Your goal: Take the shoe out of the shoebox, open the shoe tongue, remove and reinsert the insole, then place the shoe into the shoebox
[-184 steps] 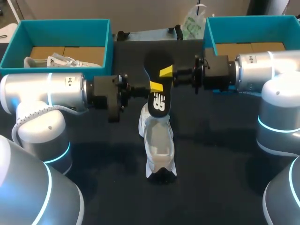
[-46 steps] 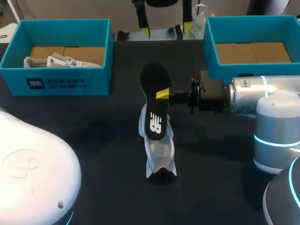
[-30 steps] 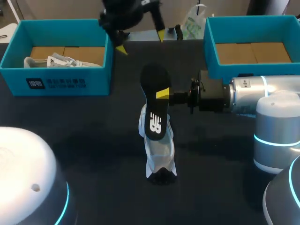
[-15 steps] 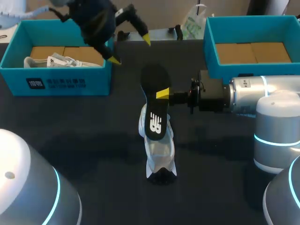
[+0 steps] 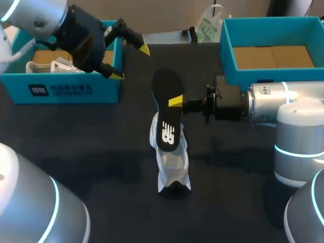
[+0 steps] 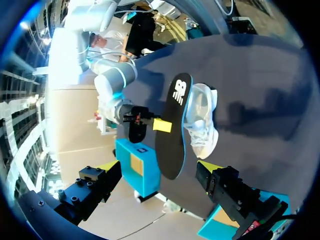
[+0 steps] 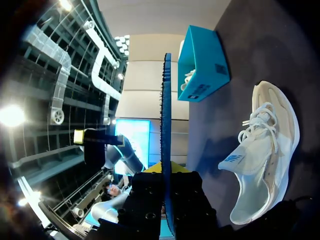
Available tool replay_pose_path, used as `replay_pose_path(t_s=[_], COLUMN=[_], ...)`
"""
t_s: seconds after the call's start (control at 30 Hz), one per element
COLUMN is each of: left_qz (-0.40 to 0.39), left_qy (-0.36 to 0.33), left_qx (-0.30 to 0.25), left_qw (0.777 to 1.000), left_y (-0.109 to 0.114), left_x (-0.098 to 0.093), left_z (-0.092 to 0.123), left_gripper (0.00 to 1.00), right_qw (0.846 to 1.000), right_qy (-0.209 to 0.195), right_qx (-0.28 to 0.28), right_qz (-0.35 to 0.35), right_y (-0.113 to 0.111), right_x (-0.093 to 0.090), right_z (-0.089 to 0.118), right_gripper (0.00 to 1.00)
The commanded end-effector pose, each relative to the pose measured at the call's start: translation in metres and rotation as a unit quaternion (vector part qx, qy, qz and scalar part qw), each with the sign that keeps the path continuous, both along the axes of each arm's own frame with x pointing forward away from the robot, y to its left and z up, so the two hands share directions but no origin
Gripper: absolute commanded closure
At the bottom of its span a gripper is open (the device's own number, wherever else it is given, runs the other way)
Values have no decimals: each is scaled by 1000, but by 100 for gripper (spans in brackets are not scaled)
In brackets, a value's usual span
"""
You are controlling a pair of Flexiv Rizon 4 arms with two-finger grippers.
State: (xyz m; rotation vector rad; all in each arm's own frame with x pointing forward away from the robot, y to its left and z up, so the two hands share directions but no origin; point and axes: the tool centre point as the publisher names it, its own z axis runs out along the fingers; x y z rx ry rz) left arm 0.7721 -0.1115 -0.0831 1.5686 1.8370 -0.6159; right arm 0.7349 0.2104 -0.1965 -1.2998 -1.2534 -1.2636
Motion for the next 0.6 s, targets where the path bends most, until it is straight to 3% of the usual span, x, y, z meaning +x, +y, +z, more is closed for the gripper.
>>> replay_pose_path(t_s=[0.03,0.23,0.33,0.6], left_qz=[-27,-45,-68,-79], left_qy=[-14,0,5,17], left_qx=[-141,-197,-259,-266], left_qw=[990,979,963,961], left_y=[3,10,18,20], left_x=[2,15,20,21], left_z=[-11,-43,-49,-52], left_gripper=[0,0,0,0], right_qw=[1000,1000,1000,1000], right_qy=[0,0,0,0], right_qx=[-1,-1,-1,-1], right_qz=[-2,-2,-2,-2], right_y=[2,2,2,2], right_x=[0,0,0,0], right_z=[0,0,0,0], right_gripper=[100,100,100,100])
